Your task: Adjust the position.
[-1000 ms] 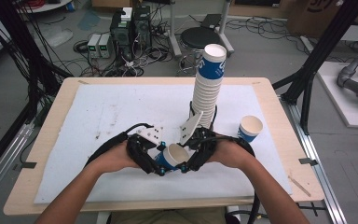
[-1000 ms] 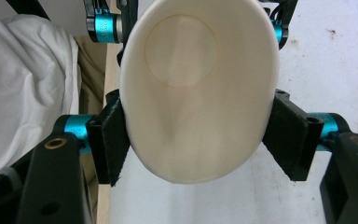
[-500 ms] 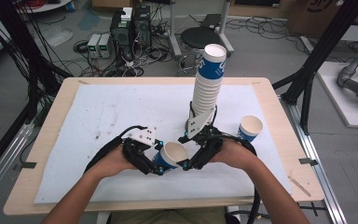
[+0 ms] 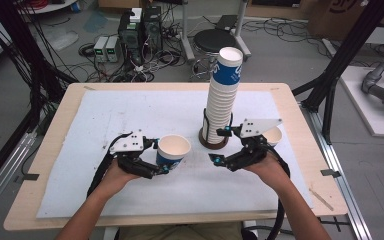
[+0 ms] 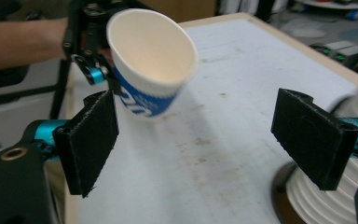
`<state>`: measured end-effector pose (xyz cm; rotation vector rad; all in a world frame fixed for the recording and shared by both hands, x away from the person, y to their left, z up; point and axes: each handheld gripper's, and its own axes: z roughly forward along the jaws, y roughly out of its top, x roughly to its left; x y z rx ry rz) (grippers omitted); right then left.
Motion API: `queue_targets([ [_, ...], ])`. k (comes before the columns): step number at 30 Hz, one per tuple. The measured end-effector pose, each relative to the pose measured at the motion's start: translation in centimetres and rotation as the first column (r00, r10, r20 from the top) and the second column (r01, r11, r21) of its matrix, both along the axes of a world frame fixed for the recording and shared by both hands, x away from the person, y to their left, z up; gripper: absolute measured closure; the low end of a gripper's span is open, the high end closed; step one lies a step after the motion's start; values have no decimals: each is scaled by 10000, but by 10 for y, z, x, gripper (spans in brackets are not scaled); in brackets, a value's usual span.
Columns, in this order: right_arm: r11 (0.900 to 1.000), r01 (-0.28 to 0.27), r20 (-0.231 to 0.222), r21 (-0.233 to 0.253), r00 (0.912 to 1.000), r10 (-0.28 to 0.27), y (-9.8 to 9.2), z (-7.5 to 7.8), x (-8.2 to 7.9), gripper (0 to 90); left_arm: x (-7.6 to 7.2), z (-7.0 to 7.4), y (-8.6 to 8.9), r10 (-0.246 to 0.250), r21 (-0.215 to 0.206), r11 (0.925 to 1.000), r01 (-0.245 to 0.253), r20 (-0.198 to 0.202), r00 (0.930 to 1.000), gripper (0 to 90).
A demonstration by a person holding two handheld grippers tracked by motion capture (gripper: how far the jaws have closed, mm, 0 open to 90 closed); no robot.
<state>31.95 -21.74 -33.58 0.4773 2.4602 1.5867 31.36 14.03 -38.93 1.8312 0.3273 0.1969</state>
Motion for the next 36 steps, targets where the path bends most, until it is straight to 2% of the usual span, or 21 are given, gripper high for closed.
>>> queue_targets([
  [1,9999,111,-66,96,9999,-111,-4,-3,-1,151,-1,-1,2,104,-142,9998,-104,38,9999,294],
  [6,9928,1093,245,500,9936,-1106,-23,-21,-4,151,-1,-2,11,473,-836,9955,-441,367,9982,296],
  [11,9778,1992,612,647,9772,-2031,-39,-37,-8,151,2,-7,22,1016,-1712,9806,-952,287,9944,292],
  [15,9724,2275,695,511,9705,-2307,-46,-47,-11,151,-1,-8,31,1471,-2155,9670,-1359,370,9884,291],
  [20,9708,2399,874,74,9669,-2397,-52,-53,-12,151,-4,-11,37,1536,-2212,9666,-1292,970,9834,291],
  [26,9648,2604,647,383,9628,-2624,-58,-53,-11,151,-4,-13,44,1708,-2471,9595,-1351,1292,9768,288],
  [34,9618,2649,602,685,9613,-2690,-63,-51,-14,151,-6,-9,50,1983,-2691,9505,-1555,1398,9701,288],
  [36,9612,2661,588,727,9609,-2705,-64,-51,-14,151,-5,-10,51,1968,-2711,9500,-1549,1346,9712,286],
])
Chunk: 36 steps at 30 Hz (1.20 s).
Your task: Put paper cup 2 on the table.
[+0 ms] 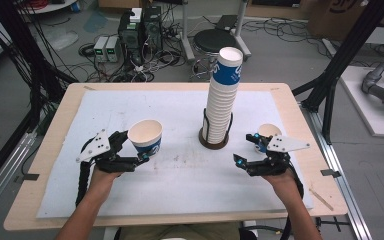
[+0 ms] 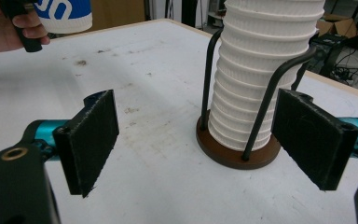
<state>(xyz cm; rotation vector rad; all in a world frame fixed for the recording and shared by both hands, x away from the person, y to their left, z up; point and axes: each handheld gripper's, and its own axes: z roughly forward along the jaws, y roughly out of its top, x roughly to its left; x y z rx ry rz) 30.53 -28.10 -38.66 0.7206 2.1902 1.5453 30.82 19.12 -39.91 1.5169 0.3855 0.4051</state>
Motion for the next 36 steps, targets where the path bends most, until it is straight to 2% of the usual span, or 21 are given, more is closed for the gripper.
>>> queue_targets([
  [3,10000,50,-80,-27,10000,-51,0,-1,0,151,1,-1,1,-62,-90,9999,63,17,10000,282],
  [8,9999,-3,-55,-113,10000,2,1,-3,0,152,1,0,5,119,-163,9998,-118,71,9999,282],
  [15,9996,-154,-27,-248,9999,154,2,-3,-3,151,5,1,20,761,-259,9968,-760,32,9971,282],
  [21,9997,-143,-19,-179,9999,142,0,-3,-3,151,9,-3,40,1332,-382,9903,-1334,-84,9911,277],
  [25,9996,-173,-60,-236,9998,172,1,-5,-3,151,17,-9,52,1813,-408,9824,-1825,-305,9829,277],
  [28,9995,-171,-99,-247,9998,169,1,-5,-3,151,22,-12,60,2095,-257,9772,-2107,-438,9768,277],
  [33,9995,-183,-185,-263,9997,178,2,-6,-4,151,28,-19,71,2588,-136,9654,-2603,-705,9634,276],
  [36,9995,-177,-155,-274,9997,173,2,-7,-3,151,32,-26,75,2864,16,9577,-2877,-1006,9528,275],
])
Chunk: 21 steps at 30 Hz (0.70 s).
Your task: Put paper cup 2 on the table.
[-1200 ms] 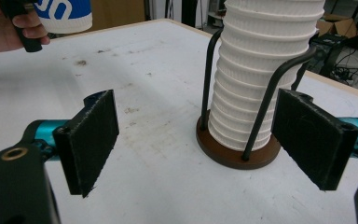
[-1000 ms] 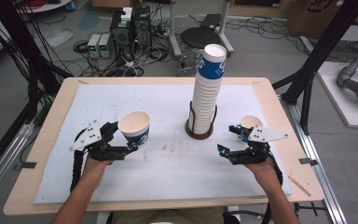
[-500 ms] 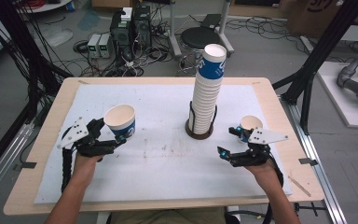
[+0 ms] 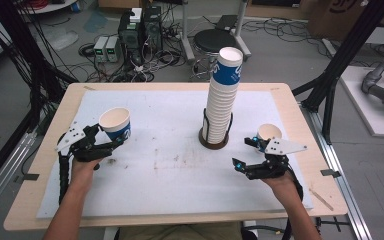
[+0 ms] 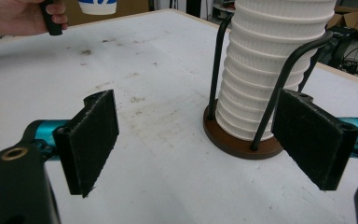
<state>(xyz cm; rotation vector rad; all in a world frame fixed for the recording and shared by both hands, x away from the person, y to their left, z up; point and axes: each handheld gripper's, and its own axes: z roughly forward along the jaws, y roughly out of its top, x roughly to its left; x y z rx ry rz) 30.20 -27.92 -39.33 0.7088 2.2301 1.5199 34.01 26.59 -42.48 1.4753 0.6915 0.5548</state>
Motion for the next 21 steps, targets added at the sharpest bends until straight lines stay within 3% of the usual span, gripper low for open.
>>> queue_targets([
  [3,10000,-19,-61,-5,10000,19,1,-1,0,151,5,-7,1,144,38,9999,-142,-446,9989,273],
  [9,10000,-30,-109,-53,9999,30,1,-2,-1,152,11,-18,0,286,678,9975,-208,-1154,9929,273],
  [15,10000,-56,-133,-10,9999,56,1,-2,-1,151,16,-27,-5,561,1588,9869,-272,-1804,9820,273],
  [19,10000,-48,-161,12,9999,48,1,-2,-1,151,17,-26,-6,725,1772,9834,-387,-1884,9794,274],
  [21,10000,-58,-166,3,9998,58,1,-2,-1,151,18,-26,-8,883,2035,9780,-462,-2031,9752,275],
])
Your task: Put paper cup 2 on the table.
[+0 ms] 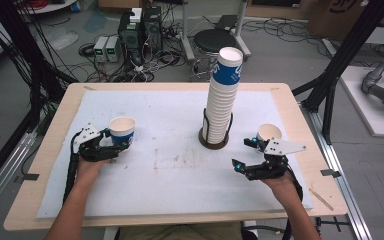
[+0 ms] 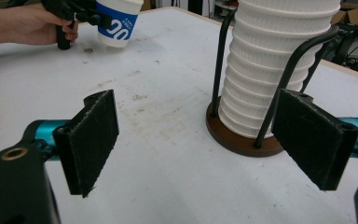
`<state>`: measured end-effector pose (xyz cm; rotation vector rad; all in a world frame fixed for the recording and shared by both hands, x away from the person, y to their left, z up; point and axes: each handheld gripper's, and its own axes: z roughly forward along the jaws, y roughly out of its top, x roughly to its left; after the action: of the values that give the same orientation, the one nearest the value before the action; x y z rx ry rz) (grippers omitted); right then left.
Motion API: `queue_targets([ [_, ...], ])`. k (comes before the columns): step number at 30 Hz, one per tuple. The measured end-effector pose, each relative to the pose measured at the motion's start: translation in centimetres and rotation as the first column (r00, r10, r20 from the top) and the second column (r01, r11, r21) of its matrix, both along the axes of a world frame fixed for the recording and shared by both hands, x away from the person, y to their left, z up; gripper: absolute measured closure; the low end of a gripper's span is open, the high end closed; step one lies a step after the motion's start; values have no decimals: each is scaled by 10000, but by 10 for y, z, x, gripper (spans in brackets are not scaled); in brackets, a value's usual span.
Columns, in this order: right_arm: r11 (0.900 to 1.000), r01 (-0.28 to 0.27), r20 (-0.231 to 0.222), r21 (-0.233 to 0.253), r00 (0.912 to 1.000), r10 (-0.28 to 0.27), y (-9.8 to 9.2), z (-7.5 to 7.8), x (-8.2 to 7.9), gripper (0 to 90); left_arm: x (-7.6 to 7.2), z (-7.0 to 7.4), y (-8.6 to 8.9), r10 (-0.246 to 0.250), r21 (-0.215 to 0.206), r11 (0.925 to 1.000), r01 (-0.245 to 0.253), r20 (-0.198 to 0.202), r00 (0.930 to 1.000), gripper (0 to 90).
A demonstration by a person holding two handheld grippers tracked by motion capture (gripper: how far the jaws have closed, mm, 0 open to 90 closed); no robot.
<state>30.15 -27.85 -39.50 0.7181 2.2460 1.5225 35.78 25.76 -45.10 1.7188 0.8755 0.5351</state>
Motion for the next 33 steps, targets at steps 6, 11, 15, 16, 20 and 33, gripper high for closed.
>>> queue_targets([
  [6,10000,-91,62,7,9999,91,0,0,0,151,0,0,-5,211,581,9981,-198,-209,9996,273],
  [11,9999,-105,6,44,9999,105,0,0,-1,151,-4,2,0,254,904,9957,-201,-579,9980,259],
  [15,10000,-60,23,47,10000,60,-1,0,0,151,-8,1,4,363,812,9963,-294,-853,9957,251],
  [16,10000,-23,21,25,10000,23,-1,0,0,152,-8,2,4,370,840,9960,-295,-892,9953,250],
  [20,10000,39,-20,83,10000,-39,-3,0,1,151,-11,3,2,461,1058,9938,-348,-1067,9932,242],
  [33,9998,129,-52,118,9999,-128,-5,0,1,151,-36,6,24,45,180,9998,-14,-1720,9851,157],
])
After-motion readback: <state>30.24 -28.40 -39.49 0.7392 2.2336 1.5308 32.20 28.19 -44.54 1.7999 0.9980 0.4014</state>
